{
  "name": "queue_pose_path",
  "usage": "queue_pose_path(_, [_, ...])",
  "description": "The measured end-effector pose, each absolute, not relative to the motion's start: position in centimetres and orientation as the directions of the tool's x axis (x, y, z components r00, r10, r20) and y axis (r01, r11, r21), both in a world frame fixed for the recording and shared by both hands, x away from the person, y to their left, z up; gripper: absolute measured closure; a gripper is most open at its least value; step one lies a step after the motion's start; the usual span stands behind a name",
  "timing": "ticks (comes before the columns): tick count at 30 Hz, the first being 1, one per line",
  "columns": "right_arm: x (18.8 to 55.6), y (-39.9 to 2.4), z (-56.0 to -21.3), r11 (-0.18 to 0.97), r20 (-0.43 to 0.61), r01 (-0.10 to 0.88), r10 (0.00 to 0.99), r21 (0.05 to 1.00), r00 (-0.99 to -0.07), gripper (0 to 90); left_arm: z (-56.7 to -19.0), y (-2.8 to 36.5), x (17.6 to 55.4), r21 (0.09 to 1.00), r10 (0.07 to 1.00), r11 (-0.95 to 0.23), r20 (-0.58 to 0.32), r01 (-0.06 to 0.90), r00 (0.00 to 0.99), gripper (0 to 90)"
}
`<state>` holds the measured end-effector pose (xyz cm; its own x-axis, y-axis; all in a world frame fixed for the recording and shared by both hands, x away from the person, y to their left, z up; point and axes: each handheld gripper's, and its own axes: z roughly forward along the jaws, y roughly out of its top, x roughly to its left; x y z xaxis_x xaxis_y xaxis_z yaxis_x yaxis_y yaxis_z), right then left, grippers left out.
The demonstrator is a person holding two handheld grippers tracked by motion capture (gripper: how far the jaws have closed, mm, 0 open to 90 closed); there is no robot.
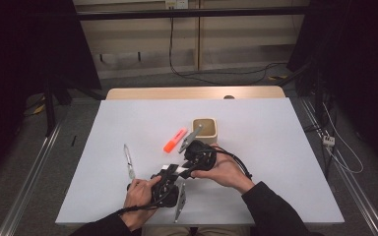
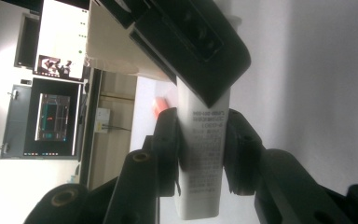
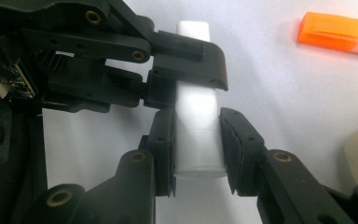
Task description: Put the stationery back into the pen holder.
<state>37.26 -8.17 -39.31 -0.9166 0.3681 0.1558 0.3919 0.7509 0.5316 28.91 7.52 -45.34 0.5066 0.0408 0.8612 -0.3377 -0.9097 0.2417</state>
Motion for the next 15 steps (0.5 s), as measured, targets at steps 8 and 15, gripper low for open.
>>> queue_pose_path(8, [36.8, -8.9, -39.6, 0.736, 0.138, 0.394, 0.386, 0.550, -0.912, 51.9, -45.1, 7.8, 29.2, 0.350, 0.134, -0.892, 0.809, -0.287, 0.572, 70.4])
queue_pose_path(15, [36.3, -10.3, -39.6, 0.699, 0.108, 0.393, 0.416, 0.598, -0.903, 35.3, -45.0, 8.0, 29.5, 0.453, 0.212, -0.859, 0.739, -0.239, 0.639, 70.5])
